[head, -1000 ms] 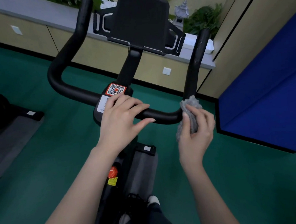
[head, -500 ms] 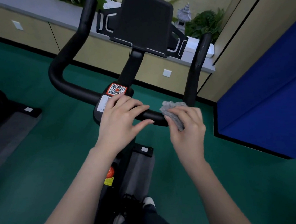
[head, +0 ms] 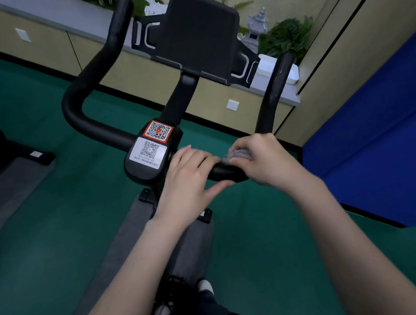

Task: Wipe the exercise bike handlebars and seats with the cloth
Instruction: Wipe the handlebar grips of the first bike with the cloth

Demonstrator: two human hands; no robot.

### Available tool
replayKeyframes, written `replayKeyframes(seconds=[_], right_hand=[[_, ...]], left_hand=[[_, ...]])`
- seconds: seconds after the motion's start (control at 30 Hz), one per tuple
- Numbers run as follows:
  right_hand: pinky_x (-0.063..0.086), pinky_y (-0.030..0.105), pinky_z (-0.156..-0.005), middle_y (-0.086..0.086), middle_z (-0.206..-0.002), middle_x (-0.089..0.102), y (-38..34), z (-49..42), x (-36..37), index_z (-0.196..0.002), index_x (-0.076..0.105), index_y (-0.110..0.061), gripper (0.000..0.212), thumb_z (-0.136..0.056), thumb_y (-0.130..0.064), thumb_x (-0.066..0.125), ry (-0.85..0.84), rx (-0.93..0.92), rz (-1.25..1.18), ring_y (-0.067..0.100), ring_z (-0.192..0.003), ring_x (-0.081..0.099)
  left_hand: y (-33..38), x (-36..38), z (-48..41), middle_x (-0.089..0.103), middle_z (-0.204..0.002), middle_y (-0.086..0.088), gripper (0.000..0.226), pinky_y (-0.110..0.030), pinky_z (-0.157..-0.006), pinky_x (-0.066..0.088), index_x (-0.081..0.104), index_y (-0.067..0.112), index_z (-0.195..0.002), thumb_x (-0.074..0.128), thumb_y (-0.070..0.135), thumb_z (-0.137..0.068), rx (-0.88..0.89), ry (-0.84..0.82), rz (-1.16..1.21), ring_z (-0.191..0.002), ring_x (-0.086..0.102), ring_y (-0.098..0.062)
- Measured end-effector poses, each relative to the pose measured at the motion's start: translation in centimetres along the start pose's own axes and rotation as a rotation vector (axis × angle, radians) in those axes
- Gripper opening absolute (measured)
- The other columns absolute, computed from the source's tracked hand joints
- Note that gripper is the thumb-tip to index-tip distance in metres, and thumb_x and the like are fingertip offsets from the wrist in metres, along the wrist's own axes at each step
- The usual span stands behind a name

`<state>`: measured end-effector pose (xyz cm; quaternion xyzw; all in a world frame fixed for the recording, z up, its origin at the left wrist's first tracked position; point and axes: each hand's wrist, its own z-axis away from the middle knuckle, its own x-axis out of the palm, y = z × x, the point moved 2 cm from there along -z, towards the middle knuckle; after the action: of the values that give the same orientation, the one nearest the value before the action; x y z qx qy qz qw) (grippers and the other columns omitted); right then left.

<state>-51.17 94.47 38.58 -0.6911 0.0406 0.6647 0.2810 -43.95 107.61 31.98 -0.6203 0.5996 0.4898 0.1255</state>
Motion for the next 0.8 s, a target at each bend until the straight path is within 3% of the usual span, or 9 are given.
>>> replayKeyframes(seconds=[0.17,0.33,0.43,0.53,0.6,0.67,0.73,0.8], right_hand=[[0.049,0.034,-0.082,0.009,-0.093,0.069,-0.2,-0.7,-0.6,-0.094,0.071,-0.011,0.014,-0.089,-0.018,0.06,-0.078,-0.031,0.16,0.025,-0.093,0.06],[0.041,0.019,-0.068,0.003,-0.084,0.067,-0.5,-1.1,-1.5,-0.095,0.072,-0.012,0.013,-0.09,-0.017,0.061,-0.224,-0.043,0.072,0.008,-0.072,0.058],[0.051,0.034,-0.081,0.012,-0.094,0.067,-0.2,-2.0,-1.4,-0.097,0.07,-0.01,0.015,-0.09,-0.013,0.057,-0.218,-0.031,0.184,0.027,-0.091,0.061],[0.05,0.036,-0.085,0.01,-0.092,0.069,0.3,-1.7,-0.4,-0.092,0.07,-0.011,0.014,-0.089,-0.012,0.057,-0.196,-0.071,0.16,0.026,-0.092,0.061],[0.044,0.018,-0.087,0.003,-0.094,0.072,1.3,-0.5,0.1,-0.092,0.071,-0.012,0.013,-0.089,-0.01,0.059,-0.027,-0.09,0.012,0.019,-0.091,0.057],[0.034,0.005,-0.084,-0.001,-0.098,0.07,2.0,1.6,1.1,-0.098,0.071,-0.009,0.013,-0.089,-0.007,0.061,0.335,-0.072,-0.139,0.015,-0.094,0.052],[0.038,0.014,-0.088,0.0,-0.102,0.065,2.2,3.7,3.5,-0.105,0.067,-0.003,0.017,-0.089,-0.001,0.061,0.699,0.022,-0.267,0.018,-0.099,0.051],[0.041,0.022,-0.092,0.002,-0.109,0.059,1.7,4.9,6.1,-0.109,0.062,0.001,0.02,-0.09,0.003,0.057,0.942,0.181,-0.483,0.021,-0.106,0.052]], left_hand=[[-0.2,0.1,-0.2,0.063,-0.091,0.002,0.042,-0.028,-0.101,0.027,0.069,0.013,-0.098,0.066,0.05,-0.078,-0.066,-0.005,0.074,-0.092,0.058,-0.023],[-0.2,0.2,-0.2,0.063,-0.091,0.003,0.041,-0.027,-0.1,0.027,0.069,0.014,-0.097,0.067,0.05,-0.077,-0.065,-0.005,0.099,-0.092,0.058,-0.022],[-0.3,0.2,-0.2,0.063,-0.092,0.004,0.044,-0.026,-0.1,0.026,0.069,0.015,-0.098,0.063,0.054,-0.079,-0.063,-0.015,0.097,-0.093,0.058,-0.022],[-0.4,0.2,-0.2,0.062,-0.093,0.006,0.044,-0.024,-0.101,0.024,0.068,0.016,-0.098,0.059,0.055,-0.08,-0.057,-0.02,0.099,-0.094,0.057,-0.02],[-0.4,0.3,-0.2,0.062,-0.093,0.007,0.044,-0.023,-0.101,0.024,0.067,0.017,-0.098,0.059,0.056,-0.081,-0.054,-0.022,0.097,-0.094,0.056,-0.018],[-0.4,0.4,-0.2,0.062,-0.093,0.008,0.044,-0.023,-0.101,0.024,0.067,0.017,-0.098,0.059,0.056,-0.081,-0.056,-0.018,0.096,-0.094,0.055,-0.017],[-0.5,0.5,-0.2,0.062,-0.094,0.008,0.043,-0.023,-0.101,0.024,0.068,0.018,-0.098,0.059,0.056,-0.081,-0.057,-0.009,0.101,-0.094,0.055,-0.017],[-0.5,0.5,-0.1,0.063,-0.094,0.007,0.043,-0.025,-0.102,0.025,0.068,0.017,-0.099,0.06,0.055,-0.081,-0.057,-0.001,0.101,-0.095,0.056,-0.018]])
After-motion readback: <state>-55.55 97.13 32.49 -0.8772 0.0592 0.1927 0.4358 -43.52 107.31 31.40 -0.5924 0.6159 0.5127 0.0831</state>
